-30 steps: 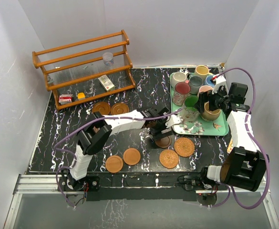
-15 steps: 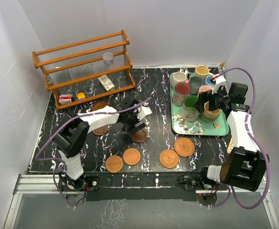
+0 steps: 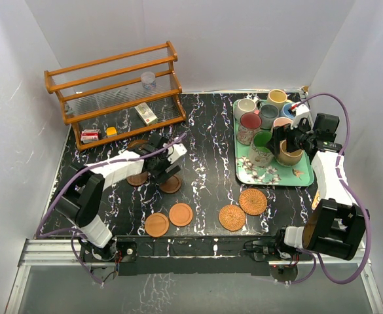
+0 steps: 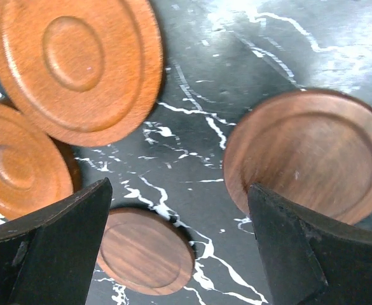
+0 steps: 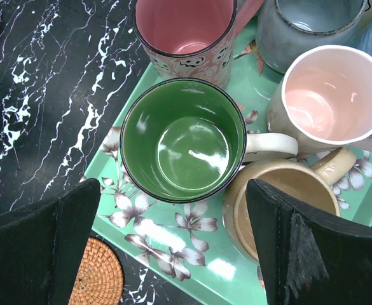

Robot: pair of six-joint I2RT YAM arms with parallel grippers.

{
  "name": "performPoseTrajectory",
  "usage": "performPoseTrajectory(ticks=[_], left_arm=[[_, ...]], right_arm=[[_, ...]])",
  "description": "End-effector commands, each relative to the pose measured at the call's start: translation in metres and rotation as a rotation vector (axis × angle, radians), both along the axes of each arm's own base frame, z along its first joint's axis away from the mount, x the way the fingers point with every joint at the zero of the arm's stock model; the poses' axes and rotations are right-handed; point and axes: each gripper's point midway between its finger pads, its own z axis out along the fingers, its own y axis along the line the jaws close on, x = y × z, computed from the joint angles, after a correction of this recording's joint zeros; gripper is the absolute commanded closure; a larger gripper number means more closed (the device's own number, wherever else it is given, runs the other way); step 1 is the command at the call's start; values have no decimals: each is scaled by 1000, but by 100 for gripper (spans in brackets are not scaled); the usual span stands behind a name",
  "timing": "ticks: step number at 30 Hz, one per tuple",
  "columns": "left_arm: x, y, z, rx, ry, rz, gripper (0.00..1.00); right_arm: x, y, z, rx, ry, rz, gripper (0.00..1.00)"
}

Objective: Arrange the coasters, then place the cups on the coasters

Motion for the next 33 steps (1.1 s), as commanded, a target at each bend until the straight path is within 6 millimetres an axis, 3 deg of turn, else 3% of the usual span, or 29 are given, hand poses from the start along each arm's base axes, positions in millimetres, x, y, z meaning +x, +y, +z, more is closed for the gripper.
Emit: performPoseTrajectory(ticks=[1, 10, 24, 33], left_arm=[[16, 17, 15, 18, -83, 52, 13], [30, 28, 17, 14, -100, 109, 13], [44, 7, 14, -48, -87, 76, 11], [51, 5, 14, -50, -102, 94, 11]], right_arm=[[5, -3, 6, -6, -33, -2, 2], [4, -2, 6, -5, -34, -1, 2], [4, -3, 5, -8, -32, -4, 2], [4, -3, 7, -12, -36, -4, 2]])
